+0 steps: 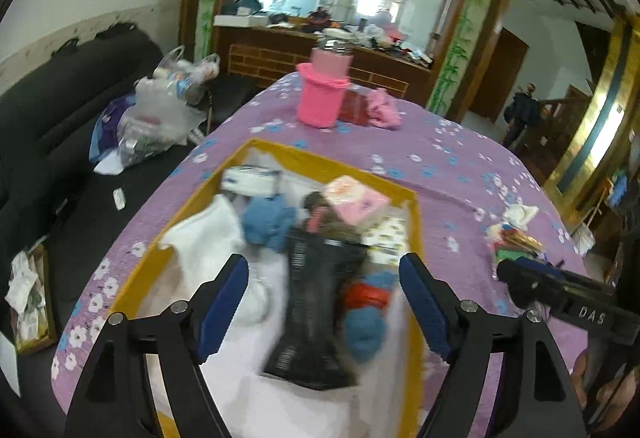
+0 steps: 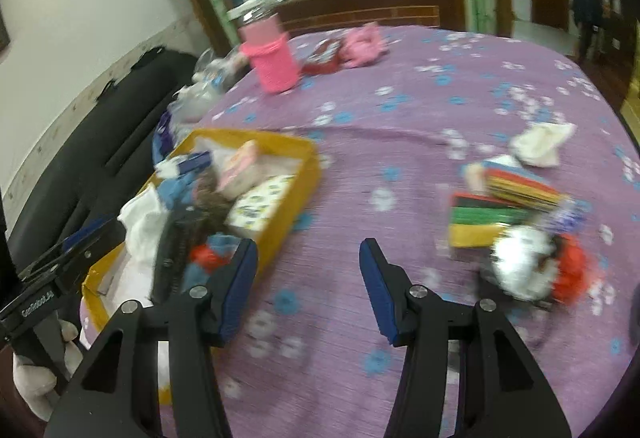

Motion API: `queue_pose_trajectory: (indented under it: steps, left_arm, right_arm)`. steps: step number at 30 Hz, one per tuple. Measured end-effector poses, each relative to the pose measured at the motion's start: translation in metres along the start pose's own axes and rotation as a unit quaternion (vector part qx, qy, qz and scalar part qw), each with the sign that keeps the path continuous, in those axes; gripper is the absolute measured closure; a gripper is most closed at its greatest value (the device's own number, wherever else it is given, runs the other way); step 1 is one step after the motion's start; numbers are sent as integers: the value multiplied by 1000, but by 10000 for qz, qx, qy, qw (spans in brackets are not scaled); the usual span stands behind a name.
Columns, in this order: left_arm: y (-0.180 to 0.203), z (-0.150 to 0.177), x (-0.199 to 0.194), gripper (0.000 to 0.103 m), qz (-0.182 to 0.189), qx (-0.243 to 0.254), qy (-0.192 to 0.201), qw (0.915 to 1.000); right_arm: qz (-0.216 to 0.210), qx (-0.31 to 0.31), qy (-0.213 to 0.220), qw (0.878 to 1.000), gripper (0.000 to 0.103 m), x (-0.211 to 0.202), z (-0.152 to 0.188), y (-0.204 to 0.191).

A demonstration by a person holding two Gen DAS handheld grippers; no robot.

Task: Organize soft objects
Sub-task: 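Withdraw both grippers from the tray, then move both grippers toward the striped sponge pack and blue-patterned bag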

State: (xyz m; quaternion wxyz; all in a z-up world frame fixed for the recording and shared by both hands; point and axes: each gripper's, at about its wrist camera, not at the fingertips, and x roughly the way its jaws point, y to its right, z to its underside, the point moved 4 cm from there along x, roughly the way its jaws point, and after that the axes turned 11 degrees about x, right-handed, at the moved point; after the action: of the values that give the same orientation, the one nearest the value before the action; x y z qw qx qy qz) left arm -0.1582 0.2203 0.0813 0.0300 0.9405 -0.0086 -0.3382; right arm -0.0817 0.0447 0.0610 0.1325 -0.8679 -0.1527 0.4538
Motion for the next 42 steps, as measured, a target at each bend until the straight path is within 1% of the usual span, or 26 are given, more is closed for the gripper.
queue_pose_trajectory:
  steps: [3, 8, 14, 19, 23, 28, 32, 39, 42]
  left_arm:
    - [31, 2, -5, 23, 22, 271, 8, 9996]
    - [74, 5, -6, 22, -61, 692, -76, 9976]
    - [121, 3, -1, 22, 11, 1031, -251, 9944]
    - [147, -1, 3, 21, 76, 1214, -366, 9919]
    - [159, 0, 10, 20, 243, 1194, -483, 9914]
    - [165, 3, 26, 20, 471, 1106, -696, 9903]
    - [167, 5, 34, 20, 544, 1059, -774, 9899]
    - [165, 8, 46, 20, 548, 849, -871, 9911]
    - [165, 8, 48, 20, 549, 756, -847, 9920]
  right_arm:
    - [172, 106, 144, 9997, 49, -15, 0, 26]
    - [470, 284, 321, 9980, 48, -37, 4, 75]
    - [680, 658, 480, 9944, 49, -59, 4, 130]
    - [779, 934, 597, 9908, 49, -73, 4, 165]
    - [851, 1217, 651, 9868, 49, -80, 1, 191]
    - [808, 1411, 658, 9845, 49, -78, 0, 205]
    - [749, 1531, 599, 9835, 49, -70, -4, 210]
    - [626, 1689, 456, 9826, 49, -50, -18, 212]
    - [460, 1752, 343, 9829, 49, -41, -27, 210]
